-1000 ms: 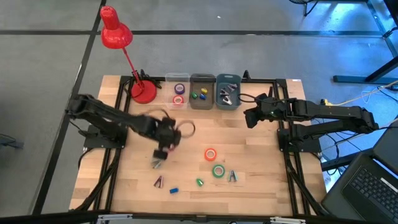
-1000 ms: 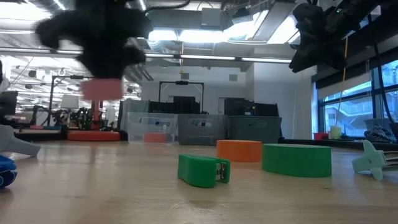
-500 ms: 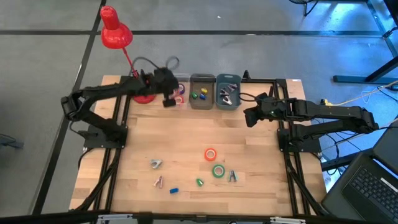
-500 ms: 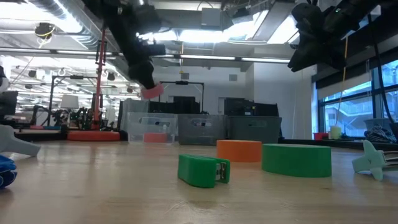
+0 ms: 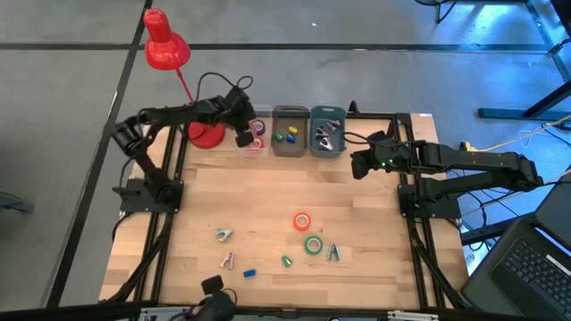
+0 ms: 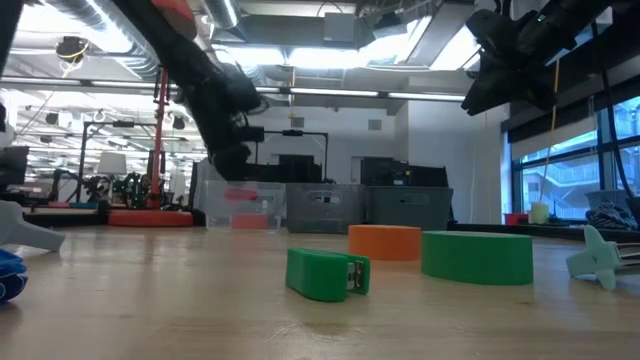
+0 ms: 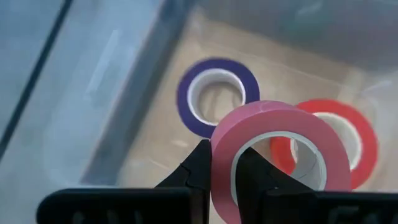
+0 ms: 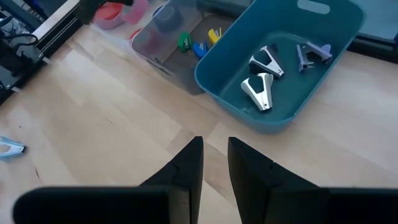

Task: Pick and place Stapler, Stapler remover, tape
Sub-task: Put the pink tape into the transparent bin, then put the left light blue staple remover into the blue bin

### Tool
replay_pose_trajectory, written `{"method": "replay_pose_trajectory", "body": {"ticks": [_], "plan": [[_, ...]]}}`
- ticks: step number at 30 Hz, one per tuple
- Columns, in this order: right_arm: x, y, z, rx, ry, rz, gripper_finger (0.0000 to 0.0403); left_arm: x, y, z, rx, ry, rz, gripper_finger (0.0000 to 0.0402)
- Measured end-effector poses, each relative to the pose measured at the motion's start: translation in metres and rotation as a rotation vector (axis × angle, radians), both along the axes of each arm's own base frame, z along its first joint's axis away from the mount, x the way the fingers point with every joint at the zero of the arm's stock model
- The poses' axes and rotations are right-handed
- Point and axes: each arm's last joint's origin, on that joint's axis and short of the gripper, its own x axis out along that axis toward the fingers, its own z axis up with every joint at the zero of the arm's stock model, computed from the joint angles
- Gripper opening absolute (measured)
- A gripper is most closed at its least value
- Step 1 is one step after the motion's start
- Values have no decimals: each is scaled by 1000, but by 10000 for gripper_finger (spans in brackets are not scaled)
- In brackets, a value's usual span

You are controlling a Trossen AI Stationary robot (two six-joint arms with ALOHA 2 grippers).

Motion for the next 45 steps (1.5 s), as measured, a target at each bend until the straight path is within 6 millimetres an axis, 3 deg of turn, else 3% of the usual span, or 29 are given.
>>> {"method": "replay_pose_trajectory", "body": {"ticks": [4,11,15,22,28,32,37,45], "plan": [[0,0,0,-5,3,5,76,3,5,-18,-24,41,33,32],[0,0,0,-10,7,9,76,6,7,-22,-9,41,55,36],[0,0,0,-23,18,23,76,9,10,-20,-3,-1,76,93],[0,0,0,-21,18,27,76,20,13,6,-76,-82,70,192],[0,0,0,-22,22,29,76,19,8,42,-217,-138,102,218],[0,0,0,-18,22,31,76,9,-12,67,-402,-260,79,219],[0,0,0,-17,21,31,76,-7,-59,85,-551,-280,46,216],[0,0,0,-15,20,32,76,-39,-157,77,-715,-257,84,216]]}}
